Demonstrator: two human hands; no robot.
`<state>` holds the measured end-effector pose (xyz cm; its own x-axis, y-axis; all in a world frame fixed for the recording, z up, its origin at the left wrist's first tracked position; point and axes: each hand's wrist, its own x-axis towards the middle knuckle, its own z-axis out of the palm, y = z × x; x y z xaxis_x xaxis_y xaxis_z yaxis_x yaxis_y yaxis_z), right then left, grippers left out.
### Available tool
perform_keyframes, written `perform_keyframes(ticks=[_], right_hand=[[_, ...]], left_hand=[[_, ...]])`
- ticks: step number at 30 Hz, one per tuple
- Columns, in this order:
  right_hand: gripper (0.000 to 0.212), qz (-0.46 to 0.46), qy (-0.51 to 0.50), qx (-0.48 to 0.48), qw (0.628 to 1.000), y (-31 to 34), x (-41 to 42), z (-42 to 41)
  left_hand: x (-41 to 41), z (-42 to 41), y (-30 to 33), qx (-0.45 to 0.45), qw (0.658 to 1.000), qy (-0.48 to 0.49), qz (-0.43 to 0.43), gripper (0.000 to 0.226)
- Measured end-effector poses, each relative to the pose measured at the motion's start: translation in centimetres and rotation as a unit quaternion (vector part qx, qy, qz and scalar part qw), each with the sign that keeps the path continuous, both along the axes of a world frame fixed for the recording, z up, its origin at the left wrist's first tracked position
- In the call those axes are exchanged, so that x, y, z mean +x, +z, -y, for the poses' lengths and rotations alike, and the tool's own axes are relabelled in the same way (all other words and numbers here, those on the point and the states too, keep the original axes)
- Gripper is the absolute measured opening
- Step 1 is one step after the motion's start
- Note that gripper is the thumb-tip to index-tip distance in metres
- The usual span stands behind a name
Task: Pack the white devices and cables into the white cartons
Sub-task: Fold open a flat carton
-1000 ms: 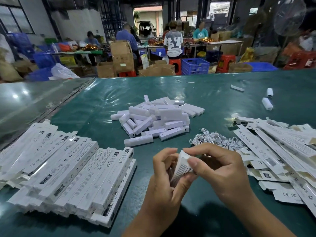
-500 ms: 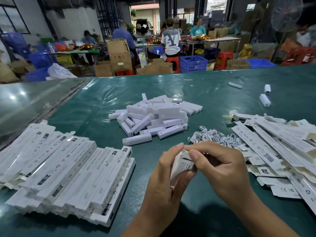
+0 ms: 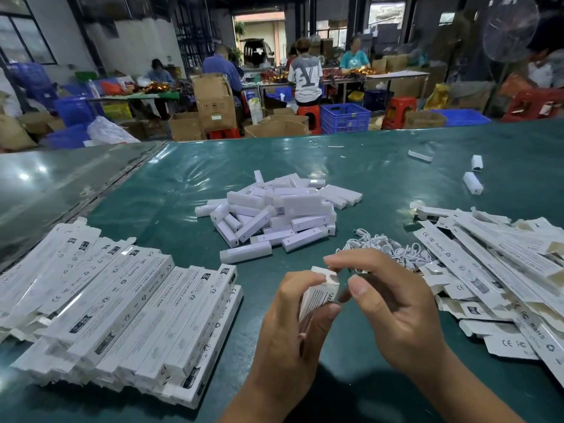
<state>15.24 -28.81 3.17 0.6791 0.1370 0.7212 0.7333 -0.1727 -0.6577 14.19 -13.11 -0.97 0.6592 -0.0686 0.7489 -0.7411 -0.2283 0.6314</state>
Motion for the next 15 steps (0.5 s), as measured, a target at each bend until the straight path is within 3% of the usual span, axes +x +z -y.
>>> perform_keyframes(ticks=[4, 7, 10, 12, 15], right_hand=[[0.025, 0.066, -0.001, -0.049, 0.997, -0.2, 0.0, 0.0], [0.021, 0.065, -0.001, -0.048, 0.997, -0.5, 0.2, 0.0], [0.019, -0.053, -0.001, -0.016, 0.998, -0.4, 1.1, 0.3], [0.021, -0.144, -0.022, 0.057, 0.988, -0.4, 2.1, 1.1], [0.022, -0.236, -0.068, 0.112, 0.963, -0.8, 3.7, 2.9]], left_hand=[[0.0, 0.2, -0.1, -0.100, 0.987, -0.042, -0.115, 0.049], [0.1, 0.2, -0.2, -0.102, 0.977, -0.063, -0.176, 0.054], [0.5, -0.5, -0.2, 0.025, 0.973, -0.048, -0.225, 0.044], [0.9, -1.2, 0.1, 0.116, 0.965, -0.019, -0.233, 0.039], [1.2, -2.1, 1.0, 0.087, 0.968, -0.008, -0.235, 0.030]])
